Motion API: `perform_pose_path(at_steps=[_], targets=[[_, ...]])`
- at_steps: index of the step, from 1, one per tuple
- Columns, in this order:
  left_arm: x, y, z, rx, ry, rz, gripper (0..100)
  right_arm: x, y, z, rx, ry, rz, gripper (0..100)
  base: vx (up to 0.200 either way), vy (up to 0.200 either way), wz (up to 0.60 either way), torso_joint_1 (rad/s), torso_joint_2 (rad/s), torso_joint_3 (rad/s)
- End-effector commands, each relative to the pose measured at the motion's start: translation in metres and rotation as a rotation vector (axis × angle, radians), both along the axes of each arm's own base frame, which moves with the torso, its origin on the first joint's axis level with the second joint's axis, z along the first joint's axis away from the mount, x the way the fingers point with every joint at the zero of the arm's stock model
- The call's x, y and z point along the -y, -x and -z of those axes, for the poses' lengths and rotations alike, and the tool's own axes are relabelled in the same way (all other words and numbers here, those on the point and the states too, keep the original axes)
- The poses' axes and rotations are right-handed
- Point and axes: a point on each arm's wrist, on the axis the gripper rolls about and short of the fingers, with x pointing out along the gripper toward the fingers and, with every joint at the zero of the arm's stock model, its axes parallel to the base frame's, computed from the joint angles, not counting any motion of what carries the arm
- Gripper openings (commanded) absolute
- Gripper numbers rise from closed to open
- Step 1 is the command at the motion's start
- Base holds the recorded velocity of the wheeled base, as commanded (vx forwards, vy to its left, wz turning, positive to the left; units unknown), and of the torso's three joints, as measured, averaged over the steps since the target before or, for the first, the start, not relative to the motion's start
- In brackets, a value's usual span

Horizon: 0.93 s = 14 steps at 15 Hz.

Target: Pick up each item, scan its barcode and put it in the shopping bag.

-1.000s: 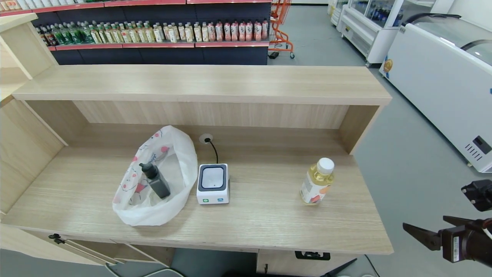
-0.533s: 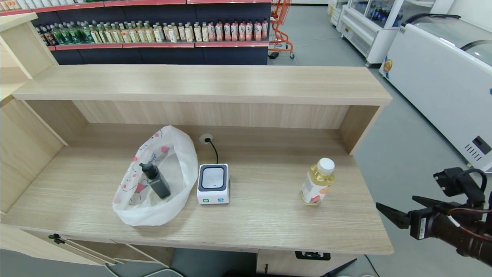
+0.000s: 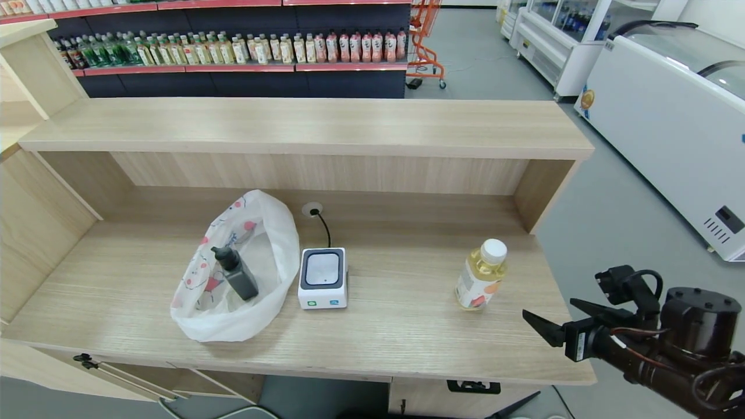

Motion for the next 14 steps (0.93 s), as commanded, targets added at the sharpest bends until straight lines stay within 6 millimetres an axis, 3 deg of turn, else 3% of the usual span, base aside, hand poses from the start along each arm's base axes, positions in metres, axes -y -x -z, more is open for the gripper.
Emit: perform_pose_path(at_steps=[1, 14], targets=[[0.000, 0.000, 0.000, -0.001, 0.000, 0.000, 100, -0.011, -0.008, 0.016, -0.041, 0.004, -0.041, 100, 0.000, 0.000, 0.00, 0.000, 0.00, 0.000], [0.000, 0.000, 0.000, -0.001, 0.000, 0.000, 100, -0.046, -0.063, 0.019, 0.101, 0.034, -0.095, 100, 0.000, 0.000, 0.00, 0.000, 0.00, 0.000]])
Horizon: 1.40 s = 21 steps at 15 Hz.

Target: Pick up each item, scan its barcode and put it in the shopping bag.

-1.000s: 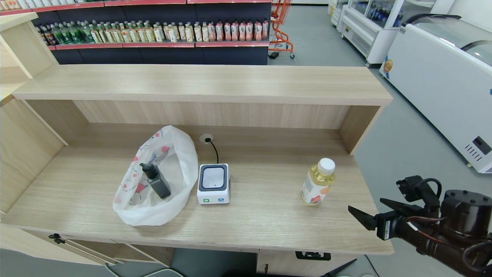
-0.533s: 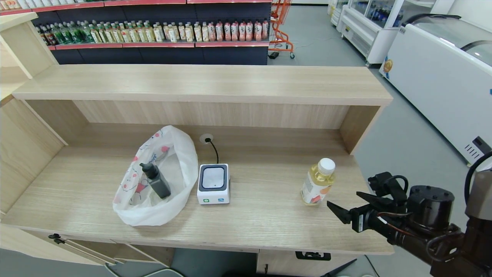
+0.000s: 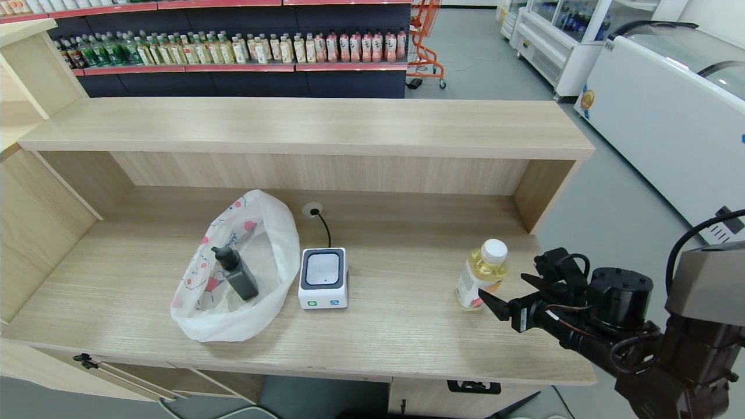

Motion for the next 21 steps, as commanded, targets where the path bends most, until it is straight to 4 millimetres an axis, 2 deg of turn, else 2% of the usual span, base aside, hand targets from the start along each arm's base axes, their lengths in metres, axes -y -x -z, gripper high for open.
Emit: perform_pose_path(at_steps=[1, 4, 13, 20, 21], targets=[[0.000, 0.000, 0.000, 0.000, 0.001, 0.000, 100, -0.006, -0.005, 0.006, -0.006, 0.000, -0.016, 100, 0.000, 0.000, 0.00, 0.000, 0.00, 0.000], [0.000, 0.000, 0.000, 0.000, 0.001, 0.000, 100, -0.019, -0.019, 0.010, 0.022, -0.005, -0.045, 100, 0.000, 0.000, 0.00, 0.000, 0.00, 0.000], [0.000, 0.000, 0.000, -0.001, 0.001, 0.000, 100, -0.031, -0.051, 0.022, 0.106, 0.051, -0.102, 100, 0.000, 0.000, 0.00, 0.000, 0.00, 0.000], [0.000, 0.000, 0.000, 0.000, 0.001, 0.000, 100, -0.036, -0.064, 0.028, 0.138, 0.068, -0.137, 100, 0.000, 0.000, 0.00, 0.000, 0.00, 0.000], [0.000, 0.000, 0.000, -0.001, 0.001, 0.000, 100, -0.035, -0.065, 0.027, 0.146, 0.071, -0.138, 0, 0.000, 0.000, 0.00, 0.000, 0.00, 0.000]])
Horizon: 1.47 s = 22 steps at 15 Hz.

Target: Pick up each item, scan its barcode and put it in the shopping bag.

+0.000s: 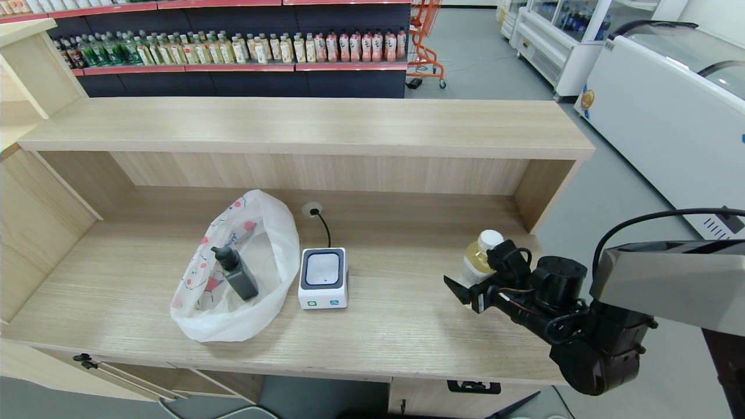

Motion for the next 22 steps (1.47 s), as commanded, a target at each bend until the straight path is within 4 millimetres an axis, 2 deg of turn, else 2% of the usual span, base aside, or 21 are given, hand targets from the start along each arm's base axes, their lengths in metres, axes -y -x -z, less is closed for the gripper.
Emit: perform_pose_path(at_steps=[1, 7, 9, 13, 14, 15, 16, 17, 19, 22], targets=[[0.000, 0.000, 0.000, -0.001, 0.000, 0.000, 100, 0.001, -0.002, 0.001, 0.001, 0.003, 0.003, 0, 0.000, 0.000, 0.00, 0.000, 0.00, 0.000], [0.000, 0.000, 0.000, 0.000, 0.000, 0.000, 100, 0.012, -0.002, 0.003, 0.024, 0.070, 0.004, 0, 0.000, 0.000, 0.00, 0.000, 0.00, 0.000], [0.000, 0.000, 0.000, 0.000, 0.000, -0.001, 100, 0.015, -0.002, -0.003, 0.035, 0.064, 0.014, 0, 0.000, 0.000, 0.00, 0.000, 0.00, 0.000], [0.000, 0.000, 0.000, 0.000, 0.000, 0.000, 100, 0.023, 0.003, -0.041, 0.090, -0.038, 0.024, 0, 0.000, 0.000, 0.00, 0.000, 0.00, 0.000], [0.000, 0.000, 0.000, -0.001, 0.000, 0.000, 100, 0.026, 0.013, -0.058, 0.096, -0.095, 0.000, 0, 0.000, 0.000, 0.00, 0.000, 0.00, 0.000], [0.000, 0.000, 0.000, -0.001, 0.000, 0.000, 100, 0.027, 0.023, -0.067, 0.079, -0.134, -0.022, 0, 0.000, 0.000, 0.00, 0.000, 0.00, 0.000], [0.000, 0.000, 0.000, 0.000, 0.000, -0.001, 100, 0.028, 0.037, -0.070, 0.043, -0.157, -0.055, 0, 0.000, 0.000, 0.00, 0.000, 0.00, 0.000], [0.000, 0.000, 0.000, 0.000, 0.000, -0.001, 100, 0.027, 0.041, -0.070, 0.029, -0.163, -0.064, 0, 0.000, 0.000, 0.00, 0.000, 0.00, 0.000], [0.000, 0.000, 0.000, -0.001, 0.000, 0.000, 100, 0.026, 0.066, -0.087, -0.039, -0.223, -0.125, 0, 0.000, 0.000, 0.00, 0.000, 0.00, 0.000], [0.000, 0.000, 0.000, 0.000, 0.000, -0.001, 100, 0.025, 0.099, -0.127, -0.116, -0.242, -0.268, 0, 0.000, 0.000, 0.00, 0.000, 0.00, 0.000]])
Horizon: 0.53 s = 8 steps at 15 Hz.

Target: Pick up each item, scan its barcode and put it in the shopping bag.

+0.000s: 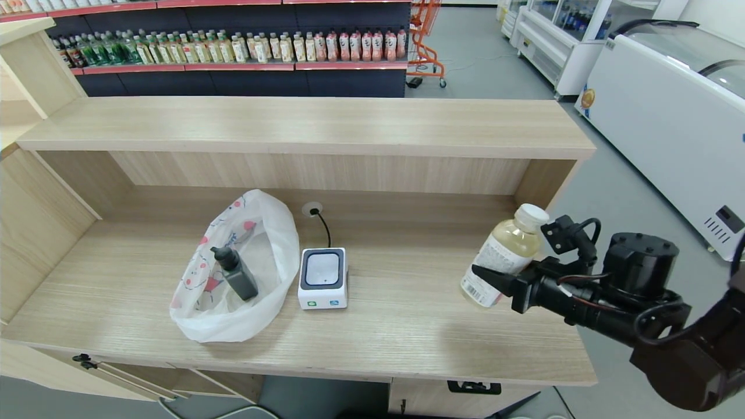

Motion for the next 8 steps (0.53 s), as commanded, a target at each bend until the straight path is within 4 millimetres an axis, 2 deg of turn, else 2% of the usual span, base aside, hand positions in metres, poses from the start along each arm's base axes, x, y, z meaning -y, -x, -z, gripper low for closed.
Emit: perform_pose_path(at_steps=[1, 4, 8], targets=[[0.000, 0.000, 0.000, -0.001, 0.000, 0.000, 100, 0.000, 0.036, -0.046, 0.040, -0.042, -0.110, 0, 0.000, 0.000, 0.00, 0.000, 0.00, 0.000], [0.000, 0.000, 0.000, -0.001, 0.000, 0.000, 100, -0.010, 0.040, -0.044, 0.008, -0.055, -0.154, 0, 0.000, 0.000, 0.00, 0.000, 0.00, 0.000], [0.000, 0.000, 0.000, -0.001, 0.000, 0.000, 100, -0.025, 0.050, -0.045, -0.129, -0.181, -0.203, 0, 0.000, 0.000, 0.00, 0.000, 0.00, 0.000]])
